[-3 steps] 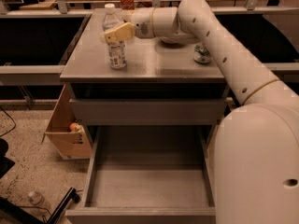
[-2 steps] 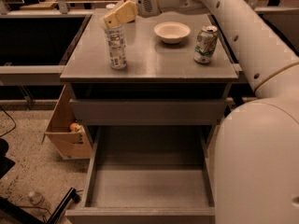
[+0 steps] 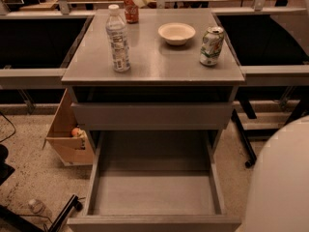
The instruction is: Pick blue plastic bottle from middle drawer and place on counter
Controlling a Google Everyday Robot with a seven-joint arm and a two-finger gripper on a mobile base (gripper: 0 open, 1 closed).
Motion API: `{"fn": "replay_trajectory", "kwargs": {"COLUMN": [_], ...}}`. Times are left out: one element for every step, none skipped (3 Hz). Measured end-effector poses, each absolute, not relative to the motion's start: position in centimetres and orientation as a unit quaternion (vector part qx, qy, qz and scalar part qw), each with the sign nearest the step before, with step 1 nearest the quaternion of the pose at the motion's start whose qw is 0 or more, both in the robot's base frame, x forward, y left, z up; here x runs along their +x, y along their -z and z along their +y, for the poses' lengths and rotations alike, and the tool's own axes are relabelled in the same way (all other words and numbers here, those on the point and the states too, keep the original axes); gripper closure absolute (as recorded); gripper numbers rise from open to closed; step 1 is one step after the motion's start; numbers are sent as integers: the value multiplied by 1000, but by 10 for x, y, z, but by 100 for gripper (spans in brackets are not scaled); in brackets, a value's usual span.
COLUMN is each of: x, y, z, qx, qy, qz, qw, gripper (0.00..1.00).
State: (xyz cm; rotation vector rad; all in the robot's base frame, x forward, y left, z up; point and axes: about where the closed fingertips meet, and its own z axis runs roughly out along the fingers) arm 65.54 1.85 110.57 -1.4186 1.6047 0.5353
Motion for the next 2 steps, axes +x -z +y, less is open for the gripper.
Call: {"fn": "replay_trajectory", "kwargs": {"x": [631,607], "y": [-1117,-1118], "z": [-46,-98], "qx": [-545,-497], "qy": [-151,-102], "qz": [691,709], "qw": [451,489], "gripper": [0,0]}}
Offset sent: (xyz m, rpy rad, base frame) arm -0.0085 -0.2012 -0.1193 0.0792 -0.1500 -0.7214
